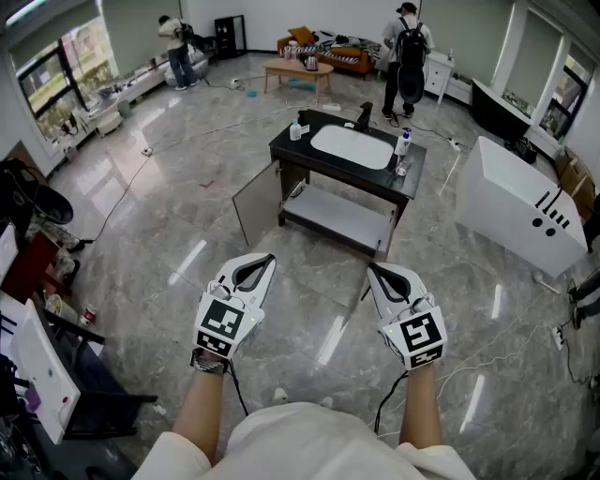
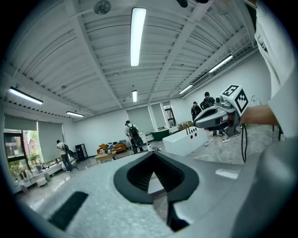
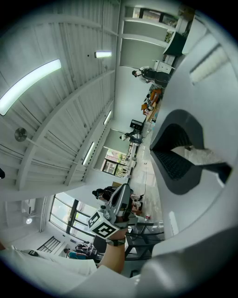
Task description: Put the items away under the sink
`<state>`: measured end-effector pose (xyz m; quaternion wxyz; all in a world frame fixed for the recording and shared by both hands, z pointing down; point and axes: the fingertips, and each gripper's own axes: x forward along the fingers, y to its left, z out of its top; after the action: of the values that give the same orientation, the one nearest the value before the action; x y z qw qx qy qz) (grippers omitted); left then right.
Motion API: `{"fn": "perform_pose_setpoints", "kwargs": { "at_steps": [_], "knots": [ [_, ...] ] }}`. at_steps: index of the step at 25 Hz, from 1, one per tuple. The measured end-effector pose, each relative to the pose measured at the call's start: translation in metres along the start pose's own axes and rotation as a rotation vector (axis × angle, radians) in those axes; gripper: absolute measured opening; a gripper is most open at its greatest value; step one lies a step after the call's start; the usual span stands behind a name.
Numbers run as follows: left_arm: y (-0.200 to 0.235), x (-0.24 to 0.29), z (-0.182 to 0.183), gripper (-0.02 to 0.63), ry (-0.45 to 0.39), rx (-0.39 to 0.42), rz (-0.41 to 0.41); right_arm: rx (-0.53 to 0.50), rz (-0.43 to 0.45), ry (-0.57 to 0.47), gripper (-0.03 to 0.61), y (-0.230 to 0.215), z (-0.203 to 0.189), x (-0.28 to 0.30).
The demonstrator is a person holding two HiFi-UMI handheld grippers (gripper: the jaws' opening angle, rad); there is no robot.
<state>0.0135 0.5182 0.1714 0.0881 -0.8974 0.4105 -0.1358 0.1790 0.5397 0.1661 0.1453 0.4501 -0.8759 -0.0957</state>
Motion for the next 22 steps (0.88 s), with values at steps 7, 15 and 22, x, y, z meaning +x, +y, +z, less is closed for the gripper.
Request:
{"fn": "perform_pose_setpoints", "kwargs": {
  "at_steps": [7,15,22],
  "knots": [
    [-0.006,0.02,-0.001,0.005,0.003,-0.038,0.006,0.054,-0.03,-0.033,0.008,-0.028,-0.005,0.002],
    [-0.026,0.041,0.006,0.005,0.026,-0.039,0.034,0.092,0.089,-0.043,0.008,-0.042,-0.017,-0.006],
    [-0.038,0.055,0.005,0.005,0.041,-0.051,0.07,0.118,0.143,-0.067,0.008,-0.054,-0.022,-0.002]
  ]
}}
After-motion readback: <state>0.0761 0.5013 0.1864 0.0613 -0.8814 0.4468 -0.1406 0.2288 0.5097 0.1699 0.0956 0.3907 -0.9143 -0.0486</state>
